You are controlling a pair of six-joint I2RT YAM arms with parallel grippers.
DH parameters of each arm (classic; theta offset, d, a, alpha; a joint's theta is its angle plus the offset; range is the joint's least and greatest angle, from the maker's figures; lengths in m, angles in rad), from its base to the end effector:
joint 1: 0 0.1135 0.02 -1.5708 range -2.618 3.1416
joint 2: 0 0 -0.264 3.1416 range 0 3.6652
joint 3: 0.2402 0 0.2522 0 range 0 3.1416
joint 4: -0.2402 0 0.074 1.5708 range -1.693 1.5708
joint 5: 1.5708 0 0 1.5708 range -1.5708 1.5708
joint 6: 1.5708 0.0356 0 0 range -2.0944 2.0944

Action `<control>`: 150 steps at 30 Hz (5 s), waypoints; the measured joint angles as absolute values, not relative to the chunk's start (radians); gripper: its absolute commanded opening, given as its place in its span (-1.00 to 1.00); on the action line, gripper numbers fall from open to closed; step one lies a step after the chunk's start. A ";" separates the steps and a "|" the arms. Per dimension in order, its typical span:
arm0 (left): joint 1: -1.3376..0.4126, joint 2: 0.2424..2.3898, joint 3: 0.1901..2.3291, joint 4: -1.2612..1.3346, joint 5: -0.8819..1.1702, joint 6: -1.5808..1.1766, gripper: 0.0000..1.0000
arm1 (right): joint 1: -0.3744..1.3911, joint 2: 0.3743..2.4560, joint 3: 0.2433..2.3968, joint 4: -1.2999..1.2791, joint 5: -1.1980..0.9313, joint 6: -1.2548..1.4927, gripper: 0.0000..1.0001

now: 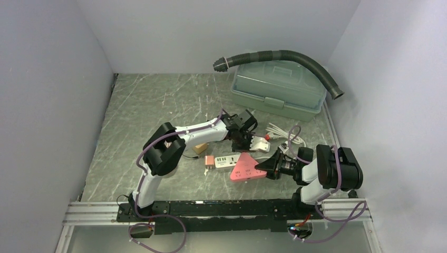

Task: Insert the plug
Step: Insert the plug into the socket, then press the plug into the socket.

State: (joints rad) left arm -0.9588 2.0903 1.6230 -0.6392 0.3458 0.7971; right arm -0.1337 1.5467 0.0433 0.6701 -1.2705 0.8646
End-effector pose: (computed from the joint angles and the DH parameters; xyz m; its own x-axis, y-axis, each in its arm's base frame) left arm 0.2457 -0.3711 0.1898 0.2543 0.8092 -0.5297 0.9665 -0.2327 0.1085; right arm 0.1501 0.0141 0.0745 -0.9304 0.3522 0.1016 0.1706 0.1707 0.9704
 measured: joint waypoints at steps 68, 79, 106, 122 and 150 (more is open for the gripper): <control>-0.973 1.935 1.496 -0.615 0.403 0.695 -0.23 | 0.207 0.850 0.506 -0.421 -0.463 0.760 -0.78; -0.894 1.951 1.549 -0.696 0.461 0.617 0.18 | 0.367 1.044 0.637 -0.410 -0.336 0.805 -0.80; -0.658 1.790 1.420 -0.808 0.578 0.508 0.20 | 0.627 1.262 0.867 -0.651 -0.080 0.766 -1.00; -0.731 1.812 1.329 -0.683 0.500 0.538 -0.29 | 0.669 1.438 0.962 -0.688 0.011 0.731 -1.00; -0.517 1.707 1.267 -0.614 0.680 0.538 -0.08 | 0.698 1.549 1.032 -0.740 0.050 0.699 -1.00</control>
State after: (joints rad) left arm -0.5175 1.7073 1.2667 -0.6144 0.6796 0.5377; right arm 0.6975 1.5486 1.0321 -0.7399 0.0502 0.6994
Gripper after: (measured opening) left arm 0.455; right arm 0.010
